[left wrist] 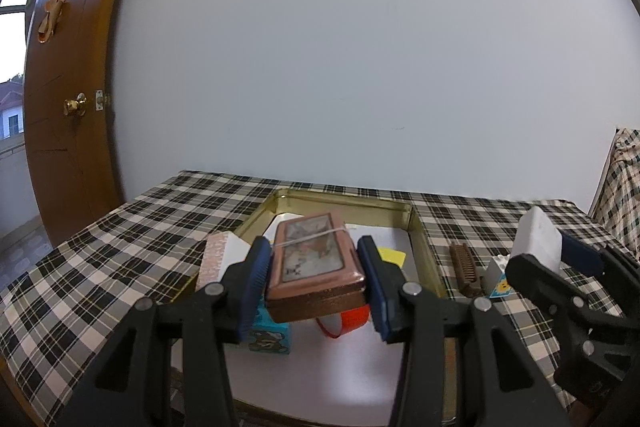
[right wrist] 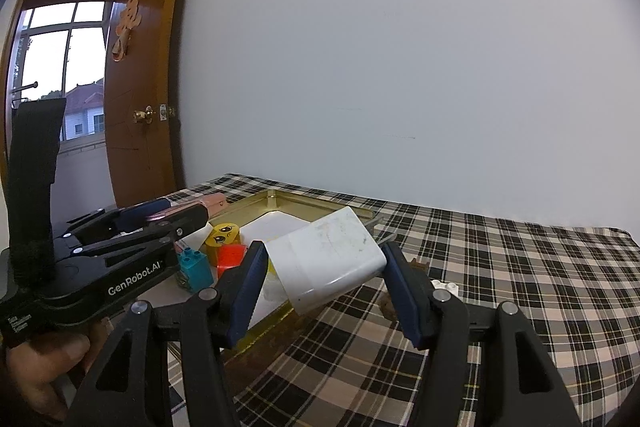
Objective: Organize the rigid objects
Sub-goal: 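Carry the copper tin with the left tool while the right tool carries the white charger toward the tray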
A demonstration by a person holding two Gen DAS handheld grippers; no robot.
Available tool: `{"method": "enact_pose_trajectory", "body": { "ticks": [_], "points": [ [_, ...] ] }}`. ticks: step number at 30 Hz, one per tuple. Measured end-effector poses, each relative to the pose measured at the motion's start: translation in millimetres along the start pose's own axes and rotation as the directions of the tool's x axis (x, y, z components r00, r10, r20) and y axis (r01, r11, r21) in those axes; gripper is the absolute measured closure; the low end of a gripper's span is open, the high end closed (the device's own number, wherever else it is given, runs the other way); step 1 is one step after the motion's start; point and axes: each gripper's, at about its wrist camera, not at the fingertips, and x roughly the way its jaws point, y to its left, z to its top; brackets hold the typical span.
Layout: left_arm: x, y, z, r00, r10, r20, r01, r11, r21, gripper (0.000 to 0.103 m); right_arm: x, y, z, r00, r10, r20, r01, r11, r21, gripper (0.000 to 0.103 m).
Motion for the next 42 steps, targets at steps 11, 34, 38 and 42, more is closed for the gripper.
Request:
{"method": "enact_pose_trajectory", "body": {
  "ticks": [11,34,38,42],
  "points": [
    [5.3,13.4,1.3,1.0,0.025,-0.016,-0.025,1.0,-0.002,0.058,7.7,11.5,1.8,1.0,0.015,-0.008,-0.015,1.0,-0.011,0.042],
    [11.5,33.8,3.7,0.998,0.054,-0.04,-0.054,0.998,-0.017,0.058,21.8,32.9,3.6,0.998,0.05,-0.031,-0.052,0.997,-0.05,0.042],
    [11.7,36.5,3.9,0.998,0.052,-0.045,-0.053,0.998,-0.022,0.058,24.3,34.0,3.8,0.998,0.059,-0.035,-0.061,0.997,-0.053,0.042],
    [13.6,38.8,4.3,0.997,0.051,-0.05,-0.052,0.998,-0.019,0.058,27.4,37.7,3.5,0.997,0.068,-0.044,-0.071,0.996,-0.061,0.042]
  ]
}}
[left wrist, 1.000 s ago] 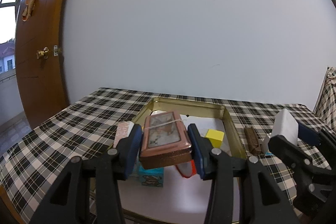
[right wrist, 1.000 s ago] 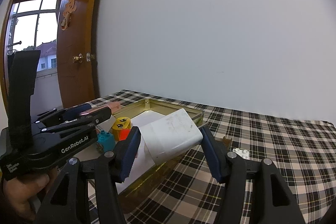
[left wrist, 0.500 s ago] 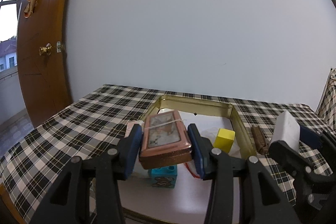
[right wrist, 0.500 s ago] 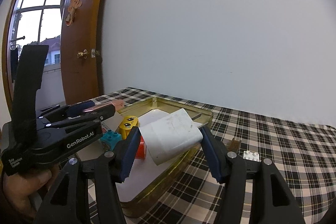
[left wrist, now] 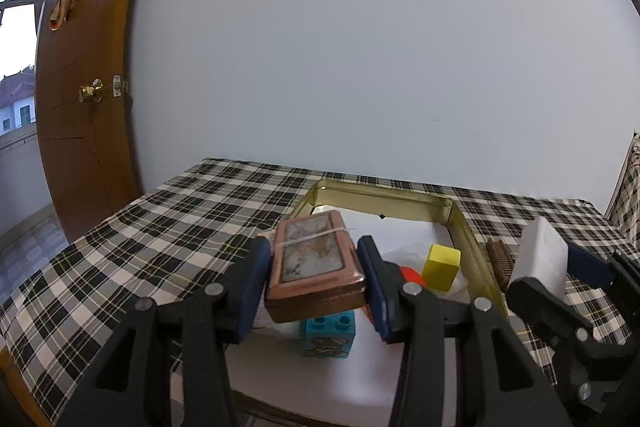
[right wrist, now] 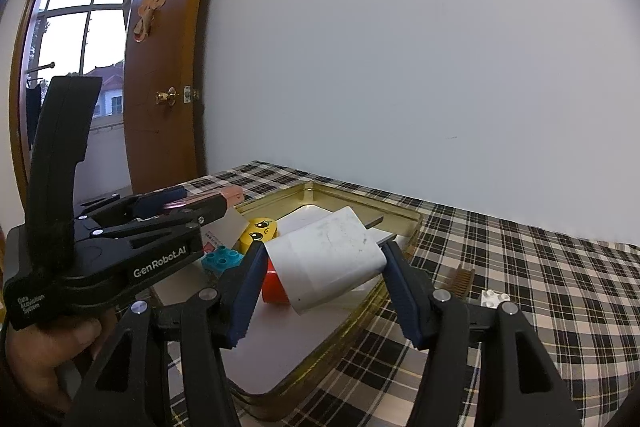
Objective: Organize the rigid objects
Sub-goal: 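Carry the copper tin with the left tool while the right tool carries the white charger toward the tray, then lower the copper tin into the tray with the left tool while the right tool releases the charger there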
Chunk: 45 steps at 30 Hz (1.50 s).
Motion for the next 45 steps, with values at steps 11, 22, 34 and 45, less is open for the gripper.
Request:
{"method": "enact_pose_trajectory", "body": {
  "ticks": [11,22,34,45],
  "points": [
    [11.0,14.1,1.2,0.999,0.022,-0.038,-0.022,1.0,0.0,0.058,14.4,5.7,3.5,0.999,0.036,-0.036,-0.036,0.999,-0.003,0.042],
    [24.8,11.3,12.3,0.997,0.029,-0.066,-0.027,0.999,0.039,0.058,43.6,9.9,4.9,0.99,0.045,-0.13,-0.049,0.998,-0.031,0.042],
    [54.4,-22.4,8.8,0.98,0.039,-0.197,0.01,0.97,0.243,0.049,87.4,-13.1,7.6,0.96,0.04,-0.277,-0.041,0.999,0.005,0.039],
    [21.3,-26.7,26.8,0.994,0.015,-0.108,0.004,0.984,0.176,0.001,36.5,-67.7,8.9,0.972,-0.026,-0.232,0.026,1.0,-0.004,0.022]
  ]
}}
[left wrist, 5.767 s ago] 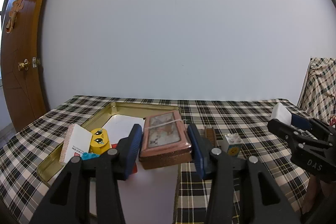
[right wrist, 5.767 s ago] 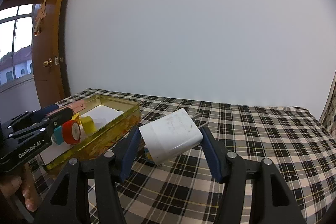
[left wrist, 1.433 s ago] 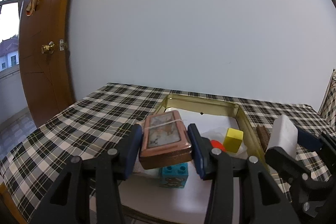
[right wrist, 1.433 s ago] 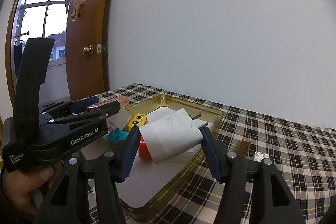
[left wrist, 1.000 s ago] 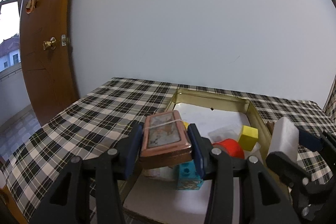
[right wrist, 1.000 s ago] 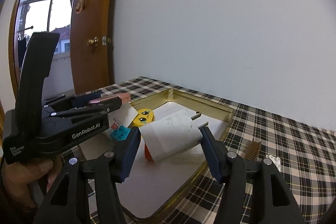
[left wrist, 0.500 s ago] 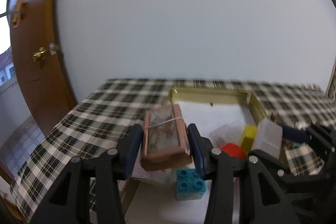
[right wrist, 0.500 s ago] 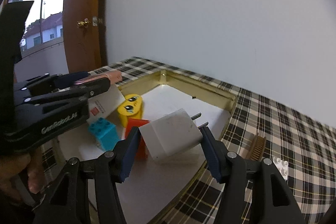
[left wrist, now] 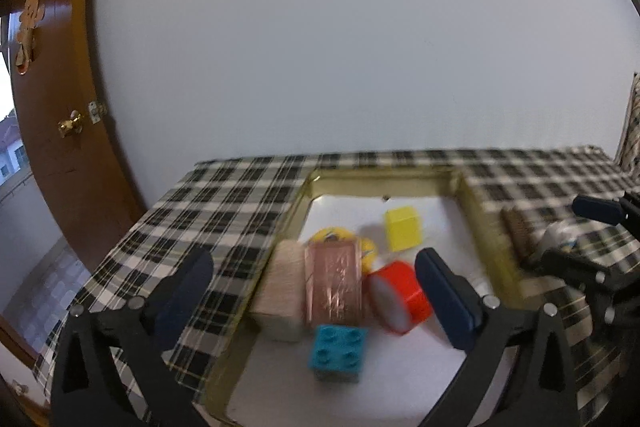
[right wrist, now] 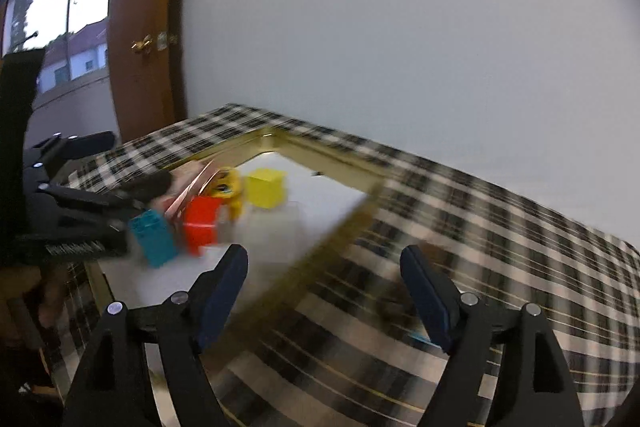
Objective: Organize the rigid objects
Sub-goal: 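Lower the copper tin into the tray with the left tool while the right tool releases the charger there, then grasp the brown comb with the left tool while the right tool grasps the white sun-print block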
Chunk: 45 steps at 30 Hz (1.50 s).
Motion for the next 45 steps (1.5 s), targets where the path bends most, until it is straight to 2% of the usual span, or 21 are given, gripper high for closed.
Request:
{"method": "enact_pose_trajectory", "body": {
  "ticks": [5,11,17,24,25,26,27,28,31,35,40,45],
  "points": [
    [-3.2,-34.1,10.4,0.998,-0.061,-0.007,0.061,0.998,0.026,0.001,-18.7,-55.6,-8.6,0.996,-0.087,-0.002,0.087,0.992,0.087,0.022],
    [-3.8,-76.2,14.2,0.996,-0.082,-0.028,0.083,0.995,0.05,0.001,-23.0,-91.9,-26.9,0.993,-0.113,-0.038,0.118,0.978,0.174,0.022],
    [1.7,-99.8,19.7,0.996,-0.073,-0.043,0.075,0.995,0.066,0.001,1.4,-103.1,-32.0,0.993,-0.056,-0.104,0.08,0.966,0.248,0.022],
    [6.0,-104.8,20.6,0.996,-0.072,-0.058,0.076,0.995,0.059,0.001,36.6,-90.9,-30.7,0.984,-0.008,-0.177,0.054,0.964,0.26,0.022],
    [6.8,-106.5,20.7,0.995,-0.076,-0.062,0.08,0.995,0.062,0.001,41.6,-91.2,-31.7,0.981,-0.002,-0.195,0.054,0.963,0.263,0.026],
    [7.2,-108.9,20.7,0.995,-0.079,-0.064,0.083,0.994,0.067,0.001,45.3,-92.0,-32.6,0.977,0.011,-0.212,0.047,0.962,0.269,0.048],
    [7.1,-112.3,21.0,0.994,-0.086,-0.063,0.091,0.993,0.076,0.001,47.2,-93.1,-33.3,0.976,0.026,-0.217,0.036,0.96,0.277,0.06],
    [6.8,-115.7,21.1,0.994,-0.094,-0.062,0.099,0.992,0.084,0.001,46.8,-95.1,-34.5,0.976,0.028,-0.215,0.036,0.958,0.285,0.066],
    [5.2,-130.8,23.6,0.991,-0.119,-0.056,0.125,0.986,0.113,0.001,41.0,-99.6,-36.1,0.981,0.018,-0.193,0.04,0.956,0.29,0.069],
    [6.3,-159.0,26.1,0.988,-0.141,-0.057,0.149,0.974,0.171,0.002,32.8,-117.3,-41.2,0.983,-0.035,-0.182,0.093,0.943,0.319,0.069],
    [20.3,-194.9,26.3,0.976,-0.182,-0.118,0.205,0.953,0.221,0.005,19.3,-148.1,-50.3,0.978,-0.112,-0.176,0.172,0.912,0.373,0.069],
    [52.5,-219.4,23.8,0.957,-0.195,-0.217,0.246,0.939,0.241,0.025,11.1,-166.8,-56.2,0.969,-0.167,-0.184,0.229,0.887,0.4,0.069]
  ]
}}
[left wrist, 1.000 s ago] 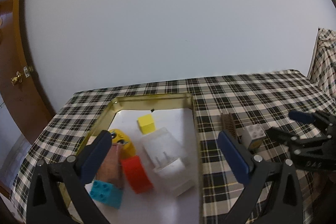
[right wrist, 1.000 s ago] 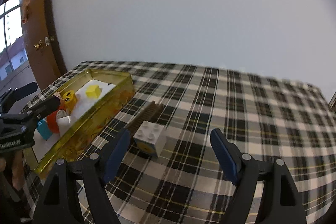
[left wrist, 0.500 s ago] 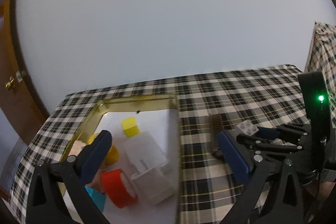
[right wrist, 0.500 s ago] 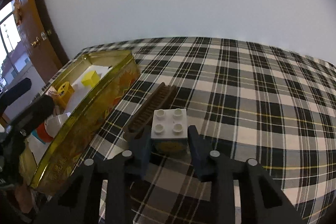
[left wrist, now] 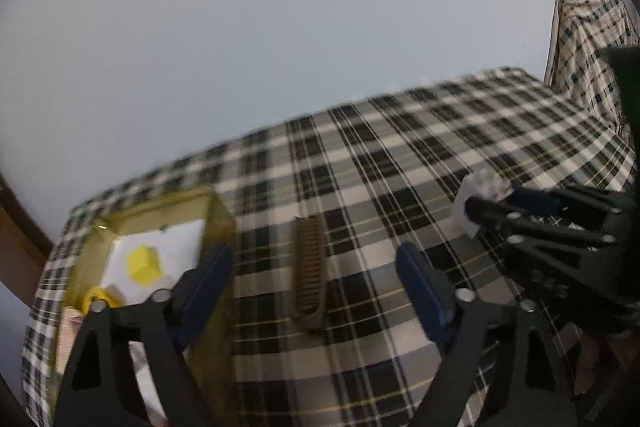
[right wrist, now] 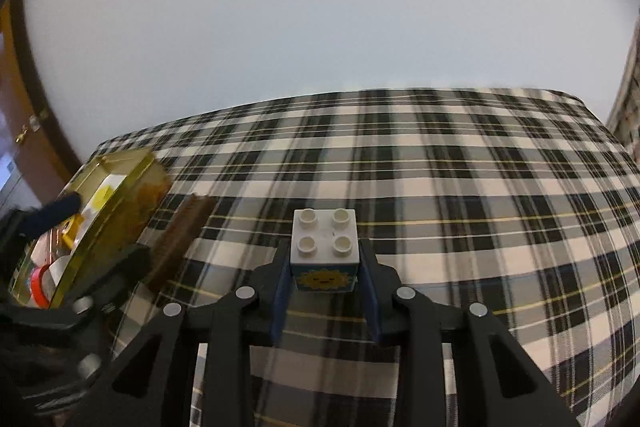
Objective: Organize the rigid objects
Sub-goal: 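Grasp the brown comb with the left tool while the right tool grasps the white sun-print block, then carry the brown comb with the left tool while the right tool carries the white block toward the tray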
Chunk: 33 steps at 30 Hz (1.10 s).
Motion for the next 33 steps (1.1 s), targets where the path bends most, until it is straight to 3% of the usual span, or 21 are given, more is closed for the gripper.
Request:
{"method": "enact_pose_trajectory", "body": {
  "ticks": [3,12,19,22,24,33],
  "points": [
    [21.7,-1.8,2.1,0.998,-0.024,-0.062,0.024,1.0,-0.01,0.036,-2.9,1.4,1.2,1.0,-0.013,0.015,0.013,1.0,-0.011,0.069],
    [55.3,-4.4,-1.7,0.988,-0.002,-0.152,-0.002,1.0,-0.026,0.047,-9.2,6.1,1.6,0.999,-0.019,0.029,0.02,0.999,-0.04,0.069],
    [63.8,7.1,-1.6,0.983,-0.095,-0.154,0.077,0.99,-0.115,0.047,-6.2,8.7,1.2,1.0,-0.018,0.024,0.019,0.999,-0.038,0.069],
    [61.8,8.0,-4.8,0.979,-0.144,-0.141,0.125,0.983,-0.133,0.063,-7.5,9.2,1.3,0.999,-0.015,0.033,0.016,0.999,-0.039,0.069],
    [57.3,5.2,-7.4,0.979,-0.151,-0.135,0.135,0.983,-0.122,0.079,-9.1,10.2,1.1,0.999,-0.015,0.039,0.016,0.999,-0.045,0.069],
    [41.7,7.1,-19.4,0.975,-0.192,-0.116,0.175,0.975,-0.139,0.079,-17.8,15.2,-2.7,0.998,-0.006,0.06,0.01,0.998,-0.067,0.069]
  ]
}}
